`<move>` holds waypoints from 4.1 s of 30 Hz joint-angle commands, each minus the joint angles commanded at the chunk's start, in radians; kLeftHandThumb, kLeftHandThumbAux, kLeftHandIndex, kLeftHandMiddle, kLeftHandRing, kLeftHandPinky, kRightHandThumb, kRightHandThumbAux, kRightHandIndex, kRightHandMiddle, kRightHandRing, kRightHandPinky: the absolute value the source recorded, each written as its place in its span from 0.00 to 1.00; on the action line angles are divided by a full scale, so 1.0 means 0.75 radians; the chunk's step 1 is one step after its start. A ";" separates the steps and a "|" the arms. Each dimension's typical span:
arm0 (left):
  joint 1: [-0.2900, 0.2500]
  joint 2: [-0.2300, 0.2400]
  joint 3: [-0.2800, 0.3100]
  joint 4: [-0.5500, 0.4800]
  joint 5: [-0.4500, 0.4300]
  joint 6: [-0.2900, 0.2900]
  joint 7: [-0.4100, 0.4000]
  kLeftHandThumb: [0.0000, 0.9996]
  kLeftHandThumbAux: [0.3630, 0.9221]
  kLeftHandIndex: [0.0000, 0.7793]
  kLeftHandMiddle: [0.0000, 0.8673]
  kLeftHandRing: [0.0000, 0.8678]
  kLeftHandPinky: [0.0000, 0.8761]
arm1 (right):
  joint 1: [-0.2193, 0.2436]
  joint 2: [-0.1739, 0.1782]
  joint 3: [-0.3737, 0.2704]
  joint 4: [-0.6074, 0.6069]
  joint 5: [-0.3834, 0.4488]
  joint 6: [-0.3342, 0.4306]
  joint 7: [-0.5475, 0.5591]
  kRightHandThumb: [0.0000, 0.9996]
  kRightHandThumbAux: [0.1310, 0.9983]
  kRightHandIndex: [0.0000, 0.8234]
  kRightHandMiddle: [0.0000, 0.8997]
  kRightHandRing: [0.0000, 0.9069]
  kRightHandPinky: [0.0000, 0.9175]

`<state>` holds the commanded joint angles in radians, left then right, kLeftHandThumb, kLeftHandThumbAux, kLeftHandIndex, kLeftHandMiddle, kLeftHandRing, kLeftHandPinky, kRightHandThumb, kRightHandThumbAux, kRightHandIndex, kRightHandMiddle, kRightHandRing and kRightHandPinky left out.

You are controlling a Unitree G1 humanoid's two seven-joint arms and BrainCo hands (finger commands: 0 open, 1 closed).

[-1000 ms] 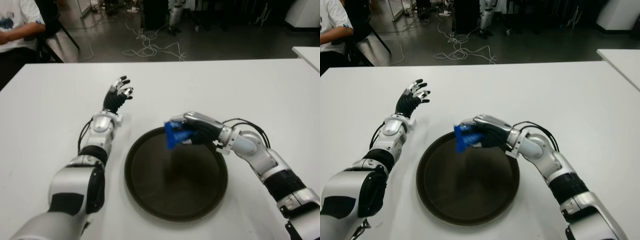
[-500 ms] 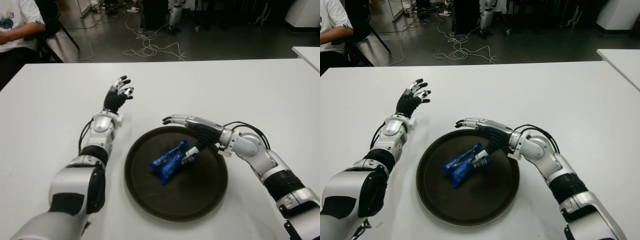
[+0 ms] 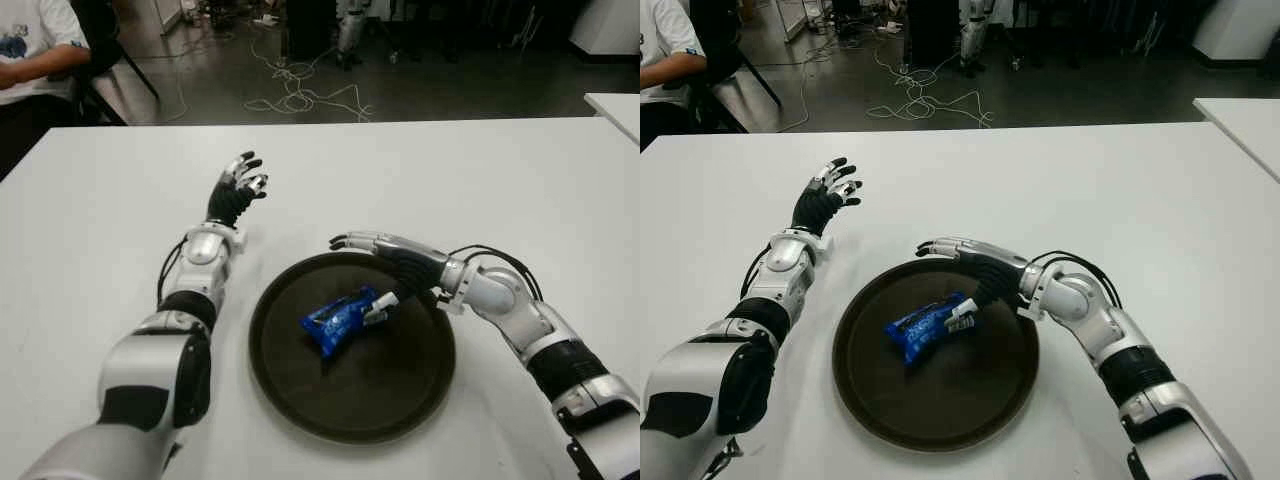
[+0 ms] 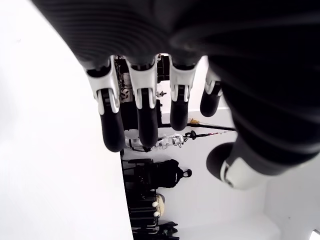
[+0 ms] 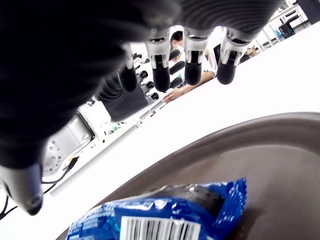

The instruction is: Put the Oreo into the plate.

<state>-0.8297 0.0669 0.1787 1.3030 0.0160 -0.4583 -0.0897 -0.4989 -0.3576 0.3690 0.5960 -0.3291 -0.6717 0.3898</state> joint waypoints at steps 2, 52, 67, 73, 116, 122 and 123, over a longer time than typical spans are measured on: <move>0.001 0.000 0.000 0.000 0.000 -0.002 0.000 0.16 0.52 0.08 0.18 0.22 0.31 | -0.010 -0.003 -0.002 0.013 -0.008 0.004 -0.012 0.00 0.52 0.00 0.00 0.00 0.00; 0.001 0.006 -0.003 0.006 0.009 -0.003 -0.002 0.11 0.42 0.07 0.17 0.21 0.32 | -0.438 0.184 -0.827 0.927 0.569 0.648 -0.463 0.00 0.79 0.23 0.30 0.33 0.38; 0.000 0.004 0.002 0.005 0.000 0.004 -0.015 0.13 0.44 0.07 0.16 0.21 0.31 | -0.437 0.192 -0.811 0.926 0.544 0.669 -0.470 0.00 0.78 0.21 0.29 0.32 0.38; 0.000 0.002 0.007 0.005 -0.004 0.001 -0.008 0.13 0.42 0.07 0.17 0.22 0.32 | -0.436 0.192 -0.808 0.926 0.542 0.671 -0.467 0.00 0.78 0.22 0.30 0.32 0.37; 0.000 0.008 0.005 0.007 -0.002 0.011 -0.018 0.12 0.43 0.07 0.16 0.21 0.31 | -0.403 0.196 -0.798 0.905 0.537 0.579 -0.471 0.00 0.75 0.23 0.31 0.34 0.38; 0.000 0.009 0.011 0.008 -0.008 0.013 -0.019 0.12 0.45 0.08 0.17 0.22 0.31 | -0.401 0.202 -0.797 0.904 0.540 0.576 -0.482 0.00 0.76 0.23 0.31 0.34 0.39; 0.000 0.009 0.012 0.008 -0.009 0.012 -0.021 0.12 0.45 0.08 0.17 0.22 0.31 | -0.400 0.204 -0.796 0.903 0.540 0.574 -0.484 0.00 0.76 0.24 0.32 0.35 0.39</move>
<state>-0.8294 0.0738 0.1876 1.3089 0.0093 -0.4490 -0.1053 -0.7986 -0.2043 -0.2283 1.2729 0.0760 -0.2411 0.0267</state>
